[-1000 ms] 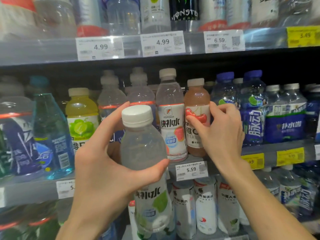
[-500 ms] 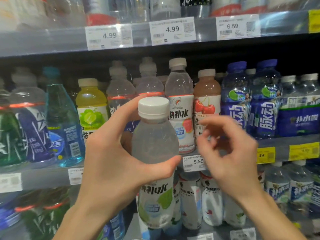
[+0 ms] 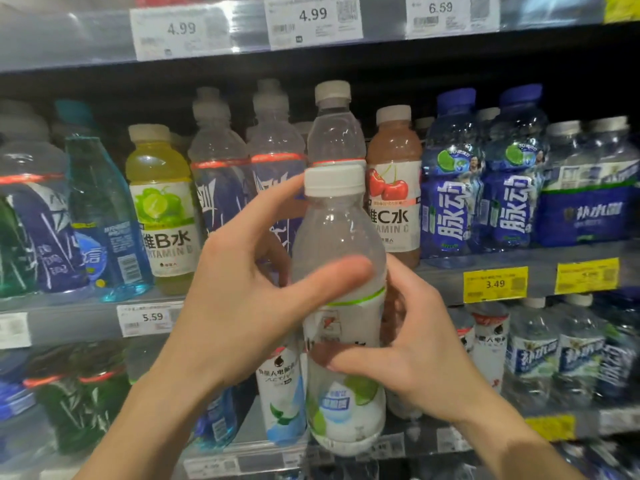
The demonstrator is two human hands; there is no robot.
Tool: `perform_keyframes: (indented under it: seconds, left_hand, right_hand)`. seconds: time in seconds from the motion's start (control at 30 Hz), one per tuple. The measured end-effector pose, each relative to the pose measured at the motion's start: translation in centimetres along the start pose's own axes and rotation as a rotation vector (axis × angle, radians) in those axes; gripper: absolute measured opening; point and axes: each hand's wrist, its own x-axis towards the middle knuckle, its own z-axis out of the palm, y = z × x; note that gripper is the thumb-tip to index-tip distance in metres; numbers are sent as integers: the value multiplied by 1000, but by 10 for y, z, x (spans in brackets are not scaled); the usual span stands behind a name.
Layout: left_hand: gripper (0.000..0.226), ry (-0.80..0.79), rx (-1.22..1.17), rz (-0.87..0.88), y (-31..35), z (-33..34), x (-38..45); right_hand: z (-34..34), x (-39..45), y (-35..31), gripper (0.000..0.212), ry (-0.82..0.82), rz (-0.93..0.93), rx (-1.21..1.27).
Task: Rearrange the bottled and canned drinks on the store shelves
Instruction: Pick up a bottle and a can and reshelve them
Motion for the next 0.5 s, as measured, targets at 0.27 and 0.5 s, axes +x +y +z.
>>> perform_keyframes:
  seconds: [0.27,0.5]
  left_hand:
    - [36,-246,-372,-137,-15,-14,-2]
    - [47,-204,-414,-224,31,-61,52]
  right_hand:
    - [1,17,-23,73,9,30,38]
    - [4,74,-97,61,-1,165,143]
